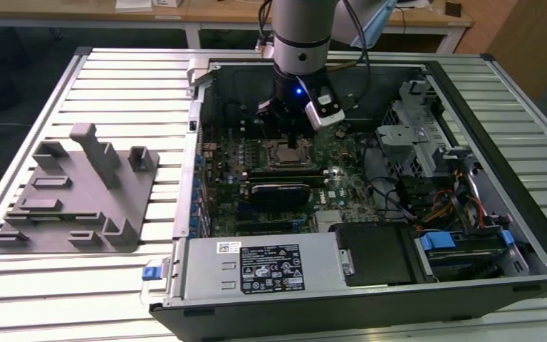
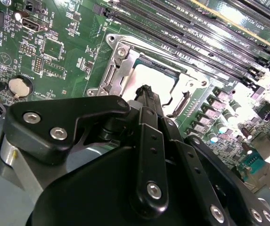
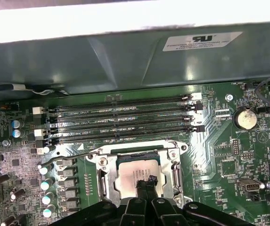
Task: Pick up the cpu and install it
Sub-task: 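Install the first cpu locking lever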
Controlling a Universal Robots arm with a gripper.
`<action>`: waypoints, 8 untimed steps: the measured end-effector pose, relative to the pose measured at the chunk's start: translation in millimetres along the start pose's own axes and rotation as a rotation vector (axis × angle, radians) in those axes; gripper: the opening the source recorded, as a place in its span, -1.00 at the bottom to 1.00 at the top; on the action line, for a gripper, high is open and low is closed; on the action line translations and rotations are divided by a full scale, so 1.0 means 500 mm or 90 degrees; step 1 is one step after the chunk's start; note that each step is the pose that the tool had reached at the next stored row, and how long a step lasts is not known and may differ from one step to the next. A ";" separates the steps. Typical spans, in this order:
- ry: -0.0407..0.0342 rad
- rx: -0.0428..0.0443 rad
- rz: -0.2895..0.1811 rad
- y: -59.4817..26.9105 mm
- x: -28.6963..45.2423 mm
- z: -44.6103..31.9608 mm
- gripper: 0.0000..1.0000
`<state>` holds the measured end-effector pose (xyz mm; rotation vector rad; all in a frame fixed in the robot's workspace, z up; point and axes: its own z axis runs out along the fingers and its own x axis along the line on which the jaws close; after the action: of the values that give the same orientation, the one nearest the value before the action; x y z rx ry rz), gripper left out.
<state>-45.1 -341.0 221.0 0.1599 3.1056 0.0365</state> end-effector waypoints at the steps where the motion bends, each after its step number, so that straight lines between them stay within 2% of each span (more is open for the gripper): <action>1: 0.0000 0.0001 0.000 0.000 0.000 0.000 -0.79; 8: 0.0000 0.0001 0.000 0.000 0.001 -0.001 -0.79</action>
<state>-45.8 -341.0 221.4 0.1599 3.1057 0.0362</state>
